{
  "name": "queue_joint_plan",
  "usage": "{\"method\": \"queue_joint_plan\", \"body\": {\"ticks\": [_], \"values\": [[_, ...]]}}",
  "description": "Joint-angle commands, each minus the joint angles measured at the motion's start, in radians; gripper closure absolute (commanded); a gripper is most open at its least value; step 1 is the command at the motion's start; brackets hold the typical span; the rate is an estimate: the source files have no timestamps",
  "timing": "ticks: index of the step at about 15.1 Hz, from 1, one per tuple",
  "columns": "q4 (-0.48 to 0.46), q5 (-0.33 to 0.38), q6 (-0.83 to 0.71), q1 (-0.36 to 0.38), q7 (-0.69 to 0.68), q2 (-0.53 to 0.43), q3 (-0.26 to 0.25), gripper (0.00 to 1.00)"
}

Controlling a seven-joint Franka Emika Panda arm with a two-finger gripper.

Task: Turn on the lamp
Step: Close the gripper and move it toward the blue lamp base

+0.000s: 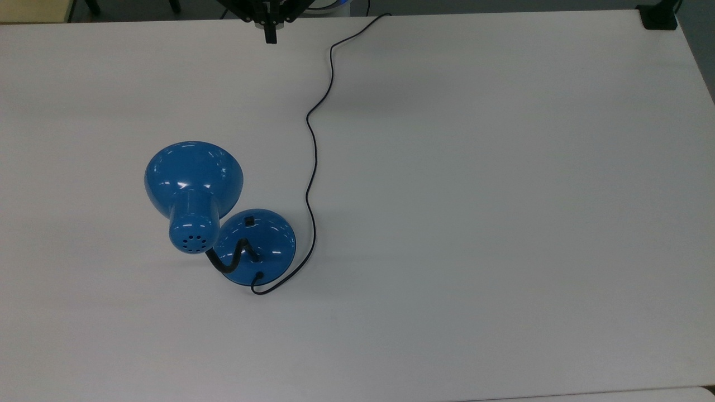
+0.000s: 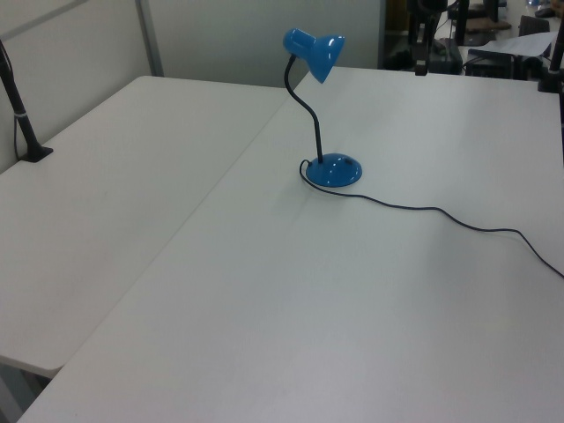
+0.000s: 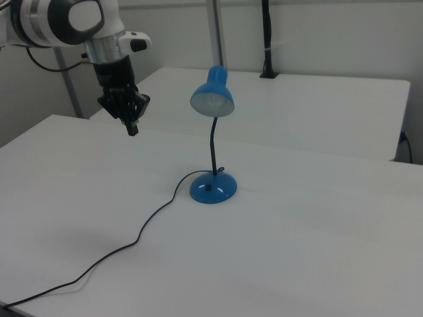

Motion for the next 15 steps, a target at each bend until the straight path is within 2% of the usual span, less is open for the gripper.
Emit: {"method": "queue_joint_plan", "body": {"ticks": [1,5,9,14,15], "values": [[0.009,0.009,-0.017,0.004,-0.039,0.003,-0.002,1.00],[0.001,0.015,-0.006,0.001,-0.045,0.005,-0.002,1.00],[-0.048,0.014,0.061,-0.013,-0.056,0.020,-0.002,1.00],[-0.209,0.006,0.267,-0.042,-0.057,0.012,-0.004,1.00],[-0.255,0.003,0.366,-0.059,-0.057,0.022,-0.004,1.00]]}}
